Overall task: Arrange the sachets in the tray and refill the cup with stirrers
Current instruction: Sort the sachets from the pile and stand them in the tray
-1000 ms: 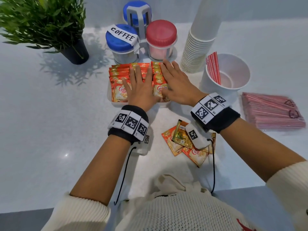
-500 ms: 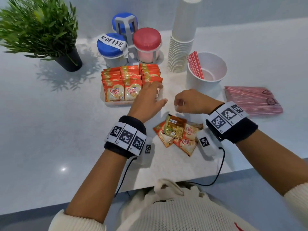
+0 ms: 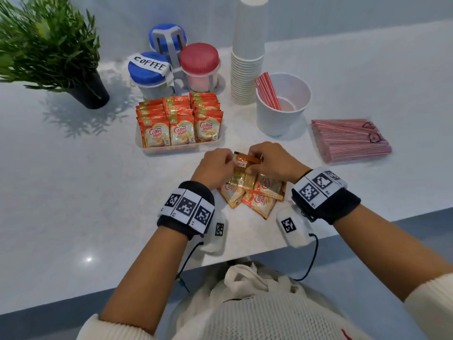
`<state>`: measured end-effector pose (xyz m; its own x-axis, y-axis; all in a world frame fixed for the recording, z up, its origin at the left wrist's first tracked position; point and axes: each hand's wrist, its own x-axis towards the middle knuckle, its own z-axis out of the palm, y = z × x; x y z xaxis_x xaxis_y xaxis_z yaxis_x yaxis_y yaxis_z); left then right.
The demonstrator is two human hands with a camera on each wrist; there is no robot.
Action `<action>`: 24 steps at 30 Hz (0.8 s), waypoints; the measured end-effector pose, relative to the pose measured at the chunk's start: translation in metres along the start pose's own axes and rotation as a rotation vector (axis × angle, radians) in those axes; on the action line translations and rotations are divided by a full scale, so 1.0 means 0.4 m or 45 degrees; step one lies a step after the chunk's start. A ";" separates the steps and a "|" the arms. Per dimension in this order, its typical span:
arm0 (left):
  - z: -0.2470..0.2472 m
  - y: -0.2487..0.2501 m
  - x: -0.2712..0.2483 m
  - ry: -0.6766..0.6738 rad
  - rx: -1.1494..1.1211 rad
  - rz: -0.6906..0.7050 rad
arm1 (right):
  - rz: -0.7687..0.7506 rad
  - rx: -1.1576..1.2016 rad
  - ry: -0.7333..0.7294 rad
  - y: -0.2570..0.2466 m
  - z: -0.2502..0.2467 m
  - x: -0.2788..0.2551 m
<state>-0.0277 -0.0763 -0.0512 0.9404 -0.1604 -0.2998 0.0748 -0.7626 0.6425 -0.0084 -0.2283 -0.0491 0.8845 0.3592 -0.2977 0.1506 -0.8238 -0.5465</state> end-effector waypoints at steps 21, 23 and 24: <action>-0.050 -0.018 -0.029 0.160 -1.193 -0.101 | -0.133 0.890 0.418 -0.036 0.007 -0.030; -0.047 -0.011 -0.035 0.162 -1.178 -0.097 | -0.157 0.831 0.411 -0.047 0.016 -0.021; -0.046 -0.009 -0.036 0.185 -1.162 -0.103 | -0.158 0.805 0.419 -0.053 0.020 -0.017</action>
<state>-0.0353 -0.0597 -0.0359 0.9487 -0.0009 -0.3161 0.3160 0.0308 0.9483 -0.0212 -0.2099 -0.0417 0.9796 0.2008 -0.0076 0.0621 -0.3384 -0.9389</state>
